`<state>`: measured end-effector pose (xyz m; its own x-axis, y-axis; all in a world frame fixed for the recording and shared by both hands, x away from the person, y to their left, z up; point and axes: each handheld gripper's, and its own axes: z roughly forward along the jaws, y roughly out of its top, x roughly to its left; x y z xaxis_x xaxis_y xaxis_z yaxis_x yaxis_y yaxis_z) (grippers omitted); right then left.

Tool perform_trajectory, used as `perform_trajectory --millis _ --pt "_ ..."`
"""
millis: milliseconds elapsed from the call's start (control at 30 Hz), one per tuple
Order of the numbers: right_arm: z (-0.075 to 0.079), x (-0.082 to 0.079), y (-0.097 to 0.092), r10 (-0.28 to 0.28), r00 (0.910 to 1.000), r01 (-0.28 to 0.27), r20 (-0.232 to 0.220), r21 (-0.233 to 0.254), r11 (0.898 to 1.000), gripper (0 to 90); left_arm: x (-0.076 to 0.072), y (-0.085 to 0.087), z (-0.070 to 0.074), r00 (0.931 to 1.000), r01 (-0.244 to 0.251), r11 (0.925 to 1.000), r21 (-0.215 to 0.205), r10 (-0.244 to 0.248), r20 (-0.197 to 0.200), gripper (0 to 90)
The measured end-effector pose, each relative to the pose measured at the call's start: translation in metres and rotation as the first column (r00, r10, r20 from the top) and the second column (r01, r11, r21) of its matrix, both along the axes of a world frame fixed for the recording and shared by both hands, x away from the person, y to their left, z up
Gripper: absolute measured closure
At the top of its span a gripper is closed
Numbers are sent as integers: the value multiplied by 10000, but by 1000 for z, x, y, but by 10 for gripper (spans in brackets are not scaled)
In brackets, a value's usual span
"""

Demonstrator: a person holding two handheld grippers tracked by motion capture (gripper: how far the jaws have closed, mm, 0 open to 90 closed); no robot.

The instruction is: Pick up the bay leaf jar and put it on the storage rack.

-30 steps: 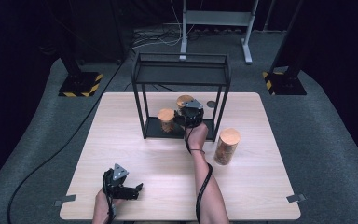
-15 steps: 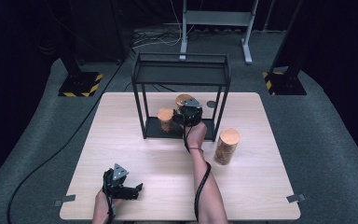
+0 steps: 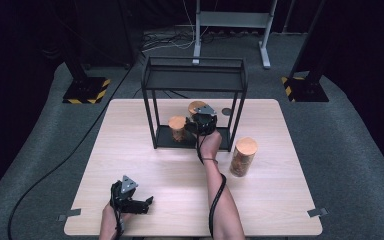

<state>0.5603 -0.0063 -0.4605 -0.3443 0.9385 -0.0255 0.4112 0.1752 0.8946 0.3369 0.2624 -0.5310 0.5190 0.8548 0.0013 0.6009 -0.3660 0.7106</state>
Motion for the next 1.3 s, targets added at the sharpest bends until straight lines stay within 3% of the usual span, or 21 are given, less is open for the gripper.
perform_trajectory --millis 200,367,667,933,1300 --pt "0 -2 0 -58 10000 58 -5 37 10000 243 0 0 0 10000 -1 10000 0 1 1 0" --pt "0 -4 -7 -49 9996 77 -286 975 9952 137 0 0 0 10000 1 10000 3 -1 3 0" --pt "12 -16 -13 417 9977 -340 -535 1368 9900 21 0 0 0 10000 -6 10000 1 6 -3 0" --pt "18 -38 -22 809 9955 -715 -494 1694 9829 11 0 0 0 10000 -3 10000 11 3 3 0" --pt "23 -82 -28 1797 9834 -1740 -258 1491 9734 11 0 0 0 10000 -4 10000 10 4 2 0"
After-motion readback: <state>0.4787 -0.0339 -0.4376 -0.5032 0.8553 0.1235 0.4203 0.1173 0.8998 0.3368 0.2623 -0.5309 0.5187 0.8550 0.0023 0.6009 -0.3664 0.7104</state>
